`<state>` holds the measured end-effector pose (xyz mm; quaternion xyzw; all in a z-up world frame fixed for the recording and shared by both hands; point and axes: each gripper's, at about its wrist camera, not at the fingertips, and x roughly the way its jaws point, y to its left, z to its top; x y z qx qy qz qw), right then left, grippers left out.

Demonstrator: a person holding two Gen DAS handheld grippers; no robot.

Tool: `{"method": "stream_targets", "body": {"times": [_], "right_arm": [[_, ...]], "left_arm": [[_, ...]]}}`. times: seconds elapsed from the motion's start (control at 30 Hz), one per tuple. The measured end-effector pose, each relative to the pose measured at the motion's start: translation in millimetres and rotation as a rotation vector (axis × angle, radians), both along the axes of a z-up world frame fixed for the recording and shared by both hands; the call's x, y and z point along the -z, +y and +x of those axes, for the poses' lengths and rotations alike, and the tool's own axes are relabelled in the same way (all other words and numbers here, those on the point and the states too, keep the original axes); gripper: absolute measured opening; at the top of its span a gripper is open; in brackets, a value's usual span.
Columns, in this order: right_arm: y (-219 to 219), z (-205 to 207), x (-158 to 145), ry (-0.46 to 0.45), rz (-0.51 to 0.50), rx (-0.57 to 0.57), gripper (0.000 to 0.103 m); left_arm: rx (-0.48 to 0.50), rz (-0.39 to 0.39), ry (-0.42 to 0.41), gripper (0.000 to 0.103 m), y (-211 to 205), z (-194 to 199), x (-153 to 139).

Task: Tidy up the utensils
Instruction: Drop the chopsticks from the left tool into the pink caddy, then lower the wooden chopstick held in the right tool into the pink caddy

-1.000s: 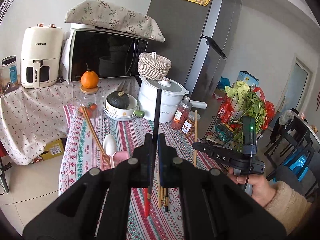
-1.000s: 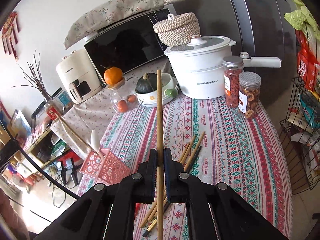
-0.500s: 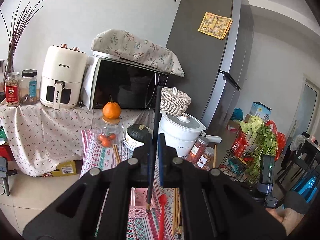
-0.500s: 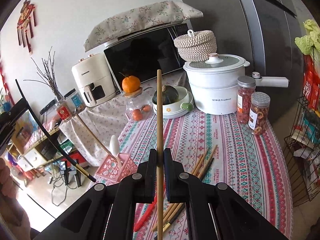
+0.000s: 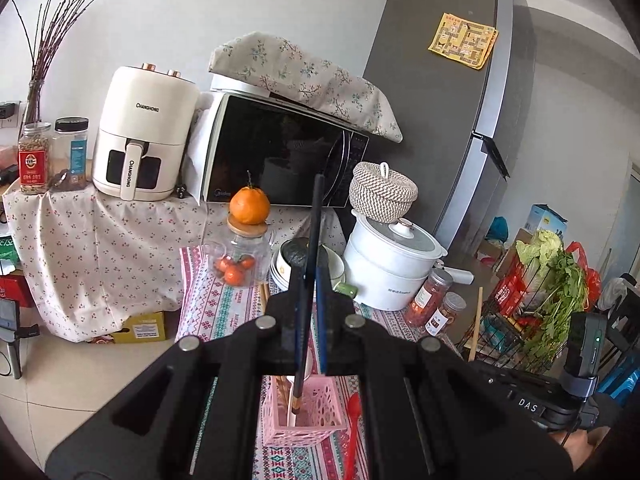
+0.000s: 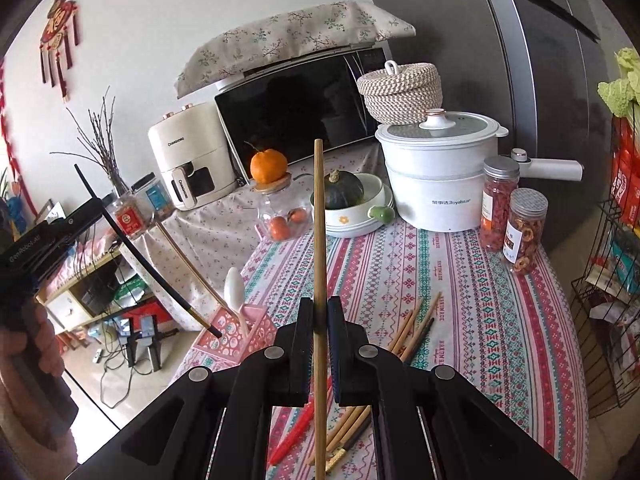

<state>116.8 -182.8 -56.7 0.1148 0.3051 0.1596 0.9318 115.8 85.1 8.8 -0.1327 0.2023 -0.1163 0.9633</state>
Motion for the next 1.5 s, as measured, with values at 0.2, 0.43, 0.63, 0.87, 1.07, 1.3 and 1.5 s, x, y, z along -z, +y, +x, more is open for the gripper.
{"method": "stream_targets", "body": {"times": [0.2, 0.43, 0.63, 0.87, 1.07, 1.3, 1.5], "right_arm": [[5, 2, 0, -0.003, 0.003, 0.002, 0.007], [17, 5, -4, -0.018, 0.016, -0.008, 0.007], [31, 10, -17, -0.058, 0.059, -0.008, 0.007], [50, 17, -36, -0.134, 0.122, 0.035, 0.007], [70, 38, -36, -0.159, 0.156, 0.089, 0.007], [89, 54, -21, -0.193, 0.116, 0.165, 0.007], [104, 59, -5, -0.202, 0.060, 0.168, 0.007]], "left_arm": [[0.013, -0.022, 0.149, 0.006, 1, 23, 29], [0.022, -0.027, 0.196, 0.066, -1, 23, 30], [0.024, 0.029, 0.259, 0.096, 2, 12, 30], [0.028, 0.097, 0.401, 0.101, 13, 5, 56], [0.039, 0.131, 0.485, 0.101, 22, 5, 76], [0.032, 0.128, 0.528, 0.101, 31, 6, 82], [0.028, 0.117, 0.541, 0.101, 33, 6, 83]]}}
